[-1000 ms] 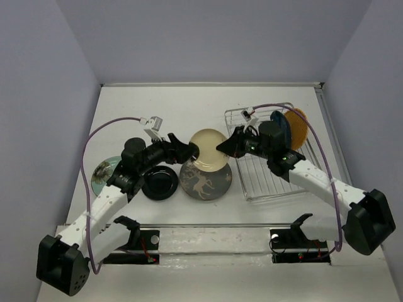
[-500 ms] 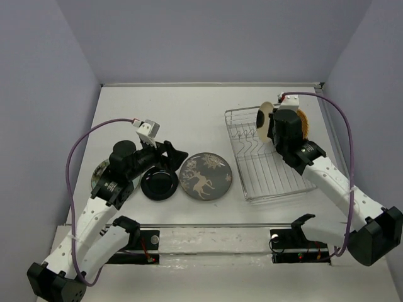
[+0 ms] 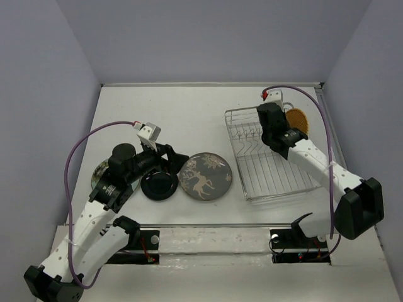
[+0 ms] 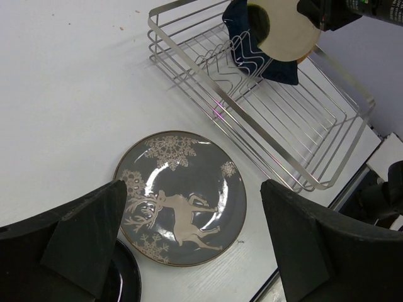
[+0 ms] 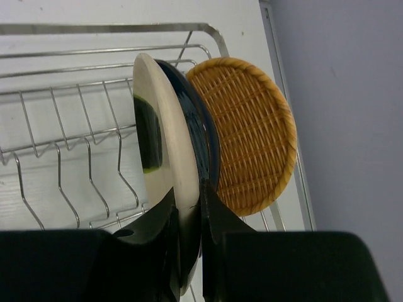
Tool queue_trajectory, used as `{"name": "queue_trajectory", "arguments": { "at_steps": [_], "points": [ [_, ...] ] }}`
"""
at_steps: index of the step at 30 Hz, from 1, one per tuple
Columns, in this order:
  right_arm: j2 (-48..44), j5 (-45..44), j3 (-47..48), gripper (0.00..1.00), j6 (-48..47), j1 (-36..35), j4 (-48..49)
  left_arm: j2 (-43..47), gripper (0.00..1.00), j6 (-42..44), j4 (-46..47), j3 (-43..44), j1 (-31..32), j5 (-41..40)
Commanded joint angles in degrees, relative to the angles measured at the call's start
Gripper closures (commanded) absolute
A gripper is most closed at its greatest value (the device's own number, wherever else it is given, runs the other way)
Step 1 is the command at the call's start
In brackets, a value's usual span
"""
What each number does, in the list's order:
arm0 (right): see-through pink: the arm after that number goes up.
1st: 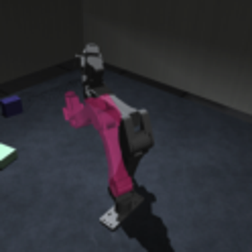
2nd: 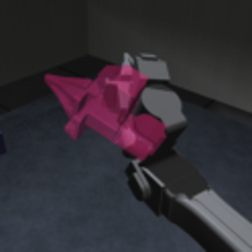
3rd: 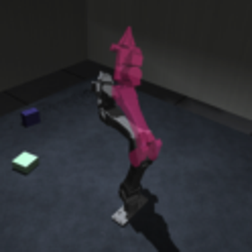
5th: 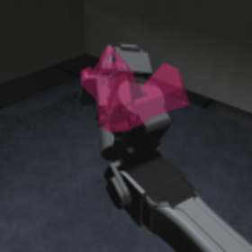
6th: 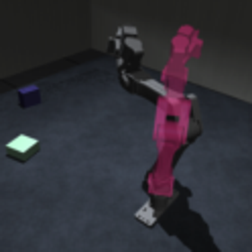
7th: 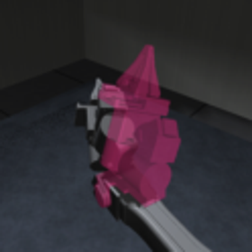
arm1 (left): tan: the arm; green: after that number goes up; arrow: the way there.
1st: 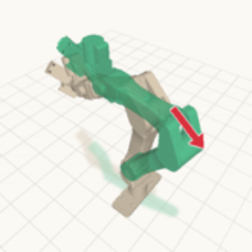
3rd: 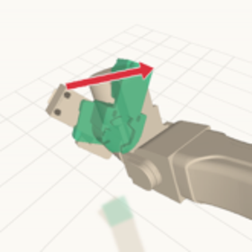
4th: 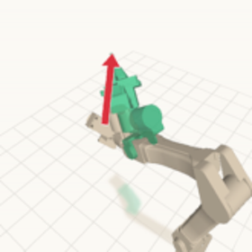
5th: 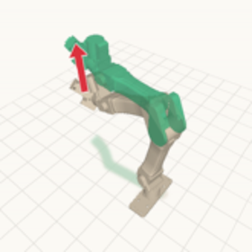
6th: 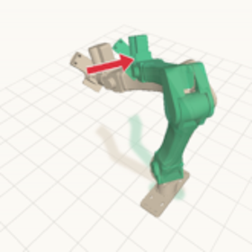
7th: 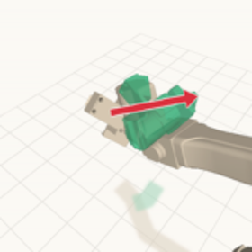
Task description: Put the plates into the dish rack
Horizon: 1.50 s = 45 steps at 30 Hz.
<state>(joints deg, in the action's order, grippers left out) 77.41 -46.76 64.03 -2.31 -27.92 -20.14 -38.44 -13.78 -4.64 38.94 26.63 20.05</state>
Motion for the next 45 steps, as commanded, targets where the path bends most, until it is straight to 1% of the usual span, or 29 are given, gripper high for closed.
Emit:
{"name": "queue_trajectory", "arguments": {
  "at_steps": [1,4,5,11,12,13,14,15,16,17,18,20,22,25,26,29,31,35,37,38,40,41,43,44,45],
  "points": [
    [0.99,-1.14,1.36,0.93,0.19,0.06,-0.60,0.55,0.01,0.95,0.16,-0.09,0.35,-0.89],
    [1.60,2.46,-0.13,0.93,2.13,1.37,-0.51,0.38,0.01,0.86,0.08,-0.09,0.35,-1.16],
    [1.78,4.03,-0.92,0.93,4.39,1.99,-0.34,0.20,0.01,0.86,0.16,-0.09,0.35,-1.16],
    [3.28,8.17,-3.56,0.93,8.36,3.83,1.86,-0.76,0.01,0.95,-0.10,-0.09,0.35,-1.68],
    [3.36,8.00,-3.65,0.91,9.15,3.84,2.21,-1.02,0.01,0.95,-0.10,-0.09,0.35,-2.03],
    [3.45,7.74,-3.65,0.88,9.86,4.36,2.30,-1.29,0.01,0.95,-0.19,-0.09,0.35,-2.21],
    [3.63,7.30,-3.65,0.77,11.00,4.37,2.47,-1.55,0.01,0.86,-0.45,-0.09,0.44,-2.56],
    [3.89,6.78,-3.65,0.69,11.53,4.37,2.56,-1.82,0.01,0.77,-0.54,0.00,0.35,-2.82],
    [3.98,6.16,-3.30,0.53,12.14,4.37,2.56,-2.60,0.01,0.77,-0.80,0.00,0.35,-3.26],
    [3.98,6.24,-3.12,0.45,12.32,4.37,2.56,-3.04,0.01,0.69,-0.98,0.08,0.44,-3.44],
    [3.81,6.33,-2.95,0.40,12.41,4.37,2.56,-3.74,0.01,0.69,-1.07,0.26,0.35,-3.62],
    [2.76,6.68,-2.51,0.33,12.68,4.37,2.56,-4.28,0.01,0.77,-1.24,0.35,0.35,-3.71],
    [0.39,8.61,-2.42,0.32,12.94,4.37,2.39,-4.72,0.01,0.86,-1.24,0.35,0.35,-3.97],
    [-4.27,14.67,-2.77,0.31,14.08,4.37,2.39,-5.51,0.01,0.77,-1.42,0.44,0.35,-4.50],
    [-5.50,18.95,-3.12,0.31,15.21,4.37,2.47,-5.86,0.01,0.86,-1.51,0.44,0.35,-4.67],
    [-9.98,24.33,-4.17,0.31,16.98,3.58,3.26,-7.79,0.01,0.95,-2.03,0.70,0.35,-5.46],
    [-12.01,28.47,-5.75,0.31,18.39,1.74,4.67,-9.81,0.01,0.95,-2.30,0.88,0.35,-5.90],
    [-18.25,38.22,-9.70,0.33,20.93,0.41,7.83,-14.20,0.02,0.42,-3.00,1.14,0.35,-5.73],
    [-20.71,41.91,-12.52,0.34,21.99,-0.11,9.85,-16.23,0.03,-0.54,-3.09,0.88,0.44,-4.42],
    [-21.85,45.76,-13.48,0.35,22.86,-0.64,10.55,-16.67,0.05,-1.85,-3.09,0.70,0.44,-3.45],
    [-24.49,50.00,-15.68,0.36,23.66,-1.26,11.79,-16.32,0.05,-4.05,-3.70,0.00,0.44,-1.78],
    [-25.11,53.06,-16.12,0.36,23.92,-1.78,11.88,-15.80,0.05,-6.93,-3.88,-0.52,0.44,-1.69],
    [-26.16,55.28,-16.83,0.36,24.28,-2.40,11.70,-13.52,0.03,-10.55,-5.10,-2.81,0.44,-2.21],
    [-26.25,56.59,-17.09,0.37,24.89,-3.97,11.96,-12.55,0.02,-12.04,-5.46,-3.51,0.44,-2.39],
    [-26.17,60.17,-17.18,0.38,25.24,-4.94,12.40,-11.67,0.01,-13.10,-6.33,-4.13,0.44,-3.00]
  ]
}}
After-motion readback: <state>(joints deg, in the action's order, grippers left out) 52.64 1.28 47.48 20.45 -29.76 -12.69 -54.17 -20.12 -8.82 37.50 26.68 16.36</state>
